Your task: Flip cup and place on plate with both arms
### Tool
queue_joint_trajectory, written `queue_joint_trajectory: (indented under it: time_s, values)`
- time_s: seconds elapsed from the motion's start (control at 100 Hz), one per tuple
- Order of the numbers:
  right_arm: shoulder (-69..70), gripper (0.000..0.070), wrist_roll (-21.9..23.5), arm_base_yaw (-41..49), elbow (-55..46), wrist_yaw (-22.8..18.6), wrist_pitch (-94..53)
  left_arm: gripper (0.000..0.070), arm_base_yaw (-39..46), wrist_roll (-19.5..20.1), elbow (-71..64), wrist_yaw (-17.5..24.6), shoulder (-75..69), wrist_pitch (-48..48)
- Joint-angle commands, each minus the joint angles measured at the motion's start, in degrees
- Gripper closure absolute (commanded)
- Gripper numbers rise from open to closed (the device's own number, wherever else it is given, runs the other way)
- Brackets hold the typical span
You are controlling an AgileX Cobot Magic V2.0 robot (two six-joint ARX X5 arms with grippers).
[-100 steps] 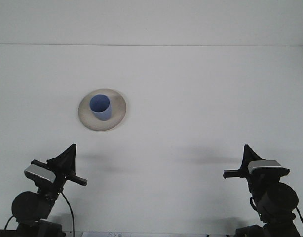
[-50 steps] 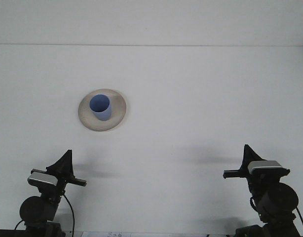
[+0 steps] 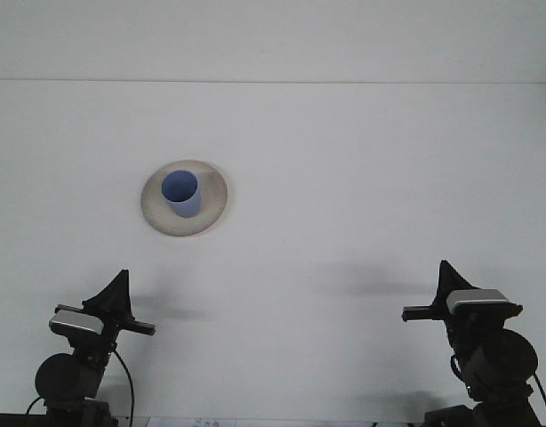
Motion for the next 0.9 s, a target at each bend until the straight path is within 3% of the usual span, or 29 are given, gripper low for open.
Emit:
queue_joint_trajectory:
  time_s: [0.0,0.56,0.89]
  values:
    - [0.13,0.0700,-0.22,0.15,0.63,0.02,0.57,0.0686,-0.04,-0.09,-1.11,0.04,-0.07,0.61]
    - [-3.39,0.0700,-0.48,-1.03,-0.74,0.04,1.27,0.0686,-0.04,-0.09,-1.11,0.04,-0.07,0.55]
    - [-15.72,0.0700,0.66,-9.35,-16.02,-1.73,15.54,0.0686,-0.04,-0.09,-1.11,0.04,-0.07,0.52]
